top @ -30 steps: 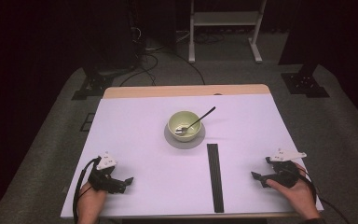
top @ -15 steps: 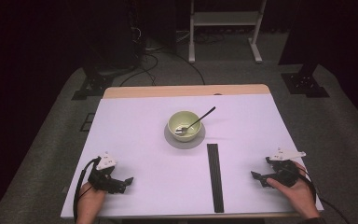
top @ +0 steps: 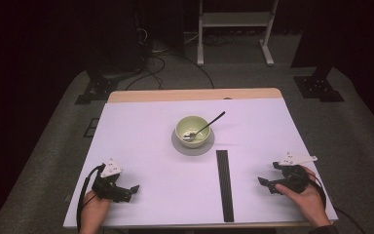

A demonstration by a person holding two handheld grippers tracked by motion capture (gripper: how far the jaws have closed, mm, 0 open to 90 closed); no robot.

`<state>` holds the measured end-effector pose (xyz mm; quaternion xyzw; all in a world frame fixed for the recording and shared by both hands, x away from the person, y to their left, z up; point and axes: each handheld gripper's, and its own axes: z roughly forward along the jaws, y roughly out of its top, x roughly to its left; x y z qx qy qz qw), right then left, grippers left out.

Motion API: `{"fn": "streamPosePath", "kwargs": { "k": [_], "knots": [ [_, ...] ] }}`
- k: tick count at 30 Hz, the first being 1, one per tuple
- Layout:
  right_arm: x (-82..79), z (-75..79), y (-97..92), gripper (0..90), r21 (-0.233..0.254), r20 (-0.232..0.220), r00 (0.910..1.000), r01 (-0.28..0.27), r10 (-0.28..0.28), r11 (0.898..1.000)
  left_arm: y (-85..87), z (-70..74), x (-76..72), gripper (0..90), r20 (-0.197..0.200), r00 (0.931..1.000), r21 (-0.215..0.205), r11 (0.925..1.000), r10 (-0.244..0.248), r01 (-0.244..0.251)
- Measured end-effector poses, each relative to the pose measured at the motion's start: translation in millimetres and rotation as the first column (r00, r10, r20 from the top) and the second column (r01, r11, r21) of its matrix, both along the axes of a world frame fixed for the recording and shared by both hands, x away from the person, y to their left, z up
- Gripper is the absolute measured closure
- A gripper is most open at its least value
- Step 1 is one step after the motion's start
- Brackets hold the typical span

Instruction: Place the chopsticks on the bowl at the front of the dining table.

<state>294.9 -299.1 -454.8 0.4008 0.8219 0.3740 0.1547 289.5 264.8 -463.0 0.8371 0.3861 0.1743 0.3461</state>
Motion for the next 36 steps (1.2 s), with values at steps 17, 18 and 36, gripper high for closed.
{"fn": "streamPosePath", "kwargs": {
  "k": [17,18,36],
  "knots": [
    [5.1,4.7,14.6,13.3,0.043,-0.002,0.9995,-0.033,0.033,0.999,0.0,0.0,0.1,0.0,0.0,1.0,-0.001,1.0,0.0,0.0],
    [5.6,5.1,16.3,13.3,0.044,-0.003,0.9993,-0.036,0.036,0.998,0.0,-0.1,0.1,0.0,0.0,1.0,-0.002,1.0,0.0,0.0],
    [10.6,5.1,32.1,13.4,0.037,-0.005,0.9976,-0.069,0.069,0.997,0.0,-0.1,0.1,0.0,0.0,1.0,-0.001,1.0,0.0,0.0]
  ]
}}
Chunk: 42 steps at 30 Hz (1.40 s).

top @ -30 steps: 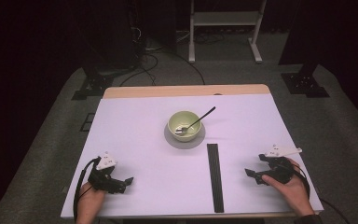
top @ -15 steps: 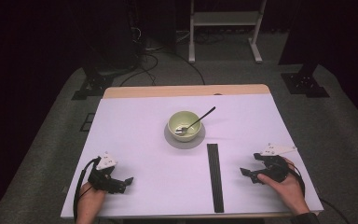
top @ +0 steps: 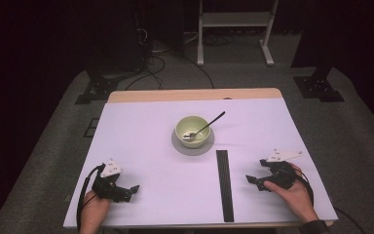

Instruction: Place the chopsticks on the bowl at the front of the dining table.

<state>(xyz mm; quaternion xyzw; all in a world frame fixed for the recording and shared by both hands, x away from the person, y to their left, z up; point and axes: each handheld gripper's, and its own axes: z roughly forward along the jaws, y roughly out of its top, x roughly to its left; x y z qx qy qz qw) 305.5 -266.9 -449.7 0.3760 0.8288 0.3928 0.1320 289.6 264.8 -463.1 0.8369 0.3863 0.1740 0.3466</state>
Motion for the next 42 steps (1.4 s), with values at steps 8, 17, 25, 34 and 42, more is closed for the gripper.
{"fn": "streamPosePath", "kwargs": {
  "k": [8,17,25,34,42],
  "knots": [
    [1.9,-0.1,7.7,13.5,-0.007,-0.001,0.9999,-0.012,0.012,1.0,0.0,0.0,0.0,0.0,0.0,1.0,0.001,1.0,0.0,0.0],
    [4.3,-0.3,19.3,13.5,-0.01,-0.002,0.9992,-0.039,0.039,0.999,0.1,0.0,0.1,0.0,-0.001,1.0,0.0,1.0,0.0,0.0],
    [6.7,-2.1,31.5,13.6,-0.018,-0.009,0.9982,-0.06,0.06,0.998,0.1,0.0,0.1,0.0,-0.001,1.0,0.0,1.0,-0.001,0.001],
    [9.7,-4.4,45.8,13.5,-0.027,-0.017,0.9959,-0.089,0.089,0.996,0.2,0.0,0.3,0.0,-0.001,1.0,-0.001,1.0,-0.002,0.002],
    [11.2,-6.7,52.1,13.5,-0.034,-0.022,0.9947,-0.101,0.1,0.994,0.1,-0.1,0.2,0.0,-0.002,1.0,-0.002,1.0,0.0,0.0]
  ]
}}
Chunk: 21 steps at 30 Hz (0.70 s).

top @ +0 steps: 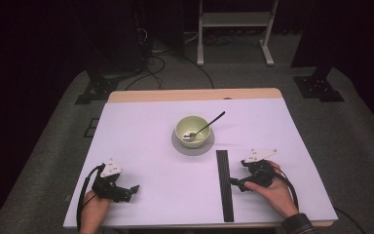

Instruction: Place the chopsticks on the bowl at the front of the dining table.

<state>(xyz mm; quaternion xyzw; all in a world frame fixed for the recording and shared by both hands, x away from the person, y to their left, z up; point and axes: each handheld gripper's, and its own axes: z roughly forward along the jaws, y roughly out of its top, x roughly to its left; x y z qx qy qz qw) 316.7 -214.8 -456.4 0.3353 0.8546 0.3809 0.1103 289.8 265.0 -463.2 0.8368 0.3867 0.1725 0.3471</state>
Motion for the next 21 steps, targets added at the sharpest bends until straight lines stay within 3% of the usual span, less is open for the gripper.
{"fn": "streamPosePath", "kwargs": {
  "k": [21],
  "knots": [
    [0.5,-4.3,7.6,13.5,-0.024,-0.008,0.9997,-0.025,0.024,0.999,0.1,0.0,0.0,0.0,0.001,1.0,0.001,1.0,0.0,0.0]
  ]
}}
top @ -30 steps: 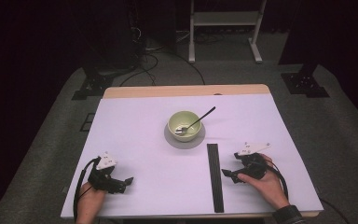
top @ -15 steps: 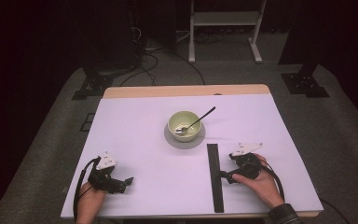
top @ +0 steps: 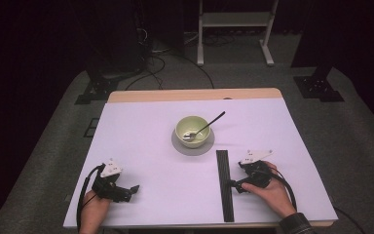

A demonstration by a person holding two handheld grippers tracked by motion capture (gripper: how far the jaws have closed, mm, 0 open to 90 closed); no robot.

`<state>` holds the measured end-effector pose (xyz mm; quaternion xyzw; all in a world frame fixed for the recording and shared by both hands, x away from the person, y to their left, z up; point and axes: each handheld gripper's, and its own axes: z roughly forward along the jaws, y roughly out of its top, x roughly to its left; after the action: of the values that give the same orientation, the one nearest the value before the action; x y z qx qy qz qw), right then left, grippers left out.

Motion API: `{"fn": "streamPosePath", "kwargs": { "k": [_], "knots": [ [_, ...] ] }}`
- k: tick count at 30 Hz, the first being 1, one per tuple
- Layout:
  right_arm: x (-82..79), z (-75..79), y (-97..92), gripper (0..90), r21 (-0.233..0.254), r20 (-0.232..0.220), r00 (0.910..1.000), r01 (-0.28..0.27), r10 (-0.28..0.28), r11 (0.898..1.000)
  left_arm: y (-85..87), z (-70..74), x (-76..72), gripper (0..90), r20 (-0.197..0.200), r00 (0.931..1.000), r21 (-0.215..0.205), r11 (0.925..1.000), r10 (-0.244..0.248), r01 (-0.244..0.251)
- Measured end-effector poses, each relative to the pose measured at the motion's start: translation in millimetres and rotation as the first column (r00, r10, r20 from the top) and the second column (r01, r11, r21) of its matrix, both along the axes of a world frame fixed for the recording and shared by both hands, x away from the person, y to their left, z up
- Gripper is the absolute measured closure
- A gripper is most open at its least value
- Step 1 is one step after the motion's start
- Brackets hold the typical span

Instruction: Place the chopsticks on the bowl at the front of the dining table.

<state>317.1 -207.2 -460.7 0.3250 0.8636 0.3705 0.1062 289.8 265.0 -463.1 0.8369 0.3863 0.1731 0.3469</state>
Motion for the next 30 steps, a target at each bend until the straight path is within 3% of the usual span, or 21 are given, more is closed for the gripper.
{"fn": "streamPosePath", "kwargs": {
  "k": [17,30],
  "knots": [
    [-5.2,0.0,2.2,13.5,-0.039,0.018,0.9998,-0.002,0.003,0.999,0.0,0.0,0.0,0.0,0.0,1.0,0.0,1.0,0.0,0.0],
    [-21.7,3.8,-3.6,13.5,-0.012,0.003,1.0,-0.004,0.004,1.0,0.0,0.0,0.0,0.0,0.0,1.0,0.0,1.0,0.0,0.0]
  ]
}}
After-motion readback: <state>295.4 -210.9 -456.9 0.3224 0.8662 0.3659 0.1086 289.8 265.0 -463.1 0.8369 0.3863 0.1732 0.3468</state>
